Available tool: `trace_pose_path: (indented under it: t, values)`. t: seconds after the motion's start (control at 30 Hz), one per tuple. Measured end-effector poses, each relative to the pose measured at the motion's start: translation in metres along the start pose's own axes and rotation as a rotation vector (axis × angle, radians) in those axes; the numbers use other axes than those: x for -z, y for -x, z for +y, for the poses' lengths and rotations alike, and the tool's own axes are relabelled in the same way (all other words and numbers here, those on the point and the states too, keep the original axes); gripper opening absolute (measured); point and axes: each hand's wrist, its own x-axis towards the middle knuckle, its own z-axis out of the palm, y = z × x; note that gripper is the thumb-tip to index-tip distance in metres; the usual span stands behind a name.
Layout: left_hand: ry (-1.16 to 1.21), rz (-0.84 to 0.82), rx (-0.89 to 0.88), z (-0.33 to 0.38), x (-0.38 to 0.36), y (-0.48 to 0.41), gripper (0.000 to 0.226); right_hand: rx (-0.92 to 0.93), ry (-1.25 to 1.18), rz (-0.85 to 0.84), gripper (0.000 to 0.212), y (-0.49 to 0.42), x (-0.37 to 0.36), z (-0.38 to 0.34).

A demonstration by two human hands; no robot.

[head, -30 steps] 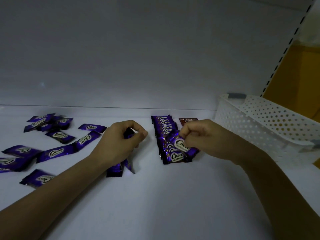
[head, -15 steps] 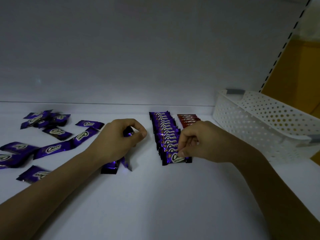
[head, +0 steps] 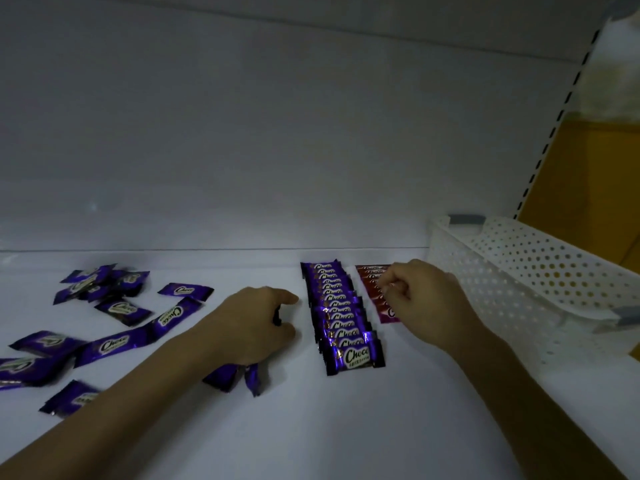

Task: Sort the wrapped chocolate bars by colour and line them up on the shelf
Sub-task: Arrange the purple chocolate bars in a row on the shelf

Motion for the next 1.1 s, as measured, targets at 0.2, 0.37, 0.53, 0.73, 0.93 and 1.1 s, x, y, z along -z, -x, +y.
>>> trace_pose_path:
  t: [0.2, 0.37, 0.53, 0.73, 0.93, 1.1]
  values:
    - [-0.164, -0.200, 0.026, 0.009, 0.003, -0.014, 0.059, 0.037, 0.036, -0.008, 0.030, -0.008, -0.021, -0.002]
    - [-0.168, -0.257, -0.010, 0.011, 0.006, -0.020, 0.059, 0.054, 0.049, -0.048, 0.033, -0.017, -0.033, -0.003]
    - [-0.130, -0.285, -0.042, 0.008, 0.009, -0.021, 0.063, 0.033, 0.065, -0.103, 0.034, -0.023, -0.038, -0.002]
    - [-0.031, -0.332, -0.006, 0.002, 0.013, -0.024, 0.067, -0.003, 0.079, -0.184, 0.038, -0.027, -0.044, -0.001]
    - [-0.013, -0.302, -0.008, 0.001, 0.010, -0.024, 0.067, -0.021, 0.041, -0.204, 0.036, -0.026, -0.046, -0.002]
    - [0.013, -0.298, 0.001, 0.000, 0.010, -0.021, 0.066, -0.015, 0.012, -0.205, 0.036, -0.027, -0.046, -0.007]
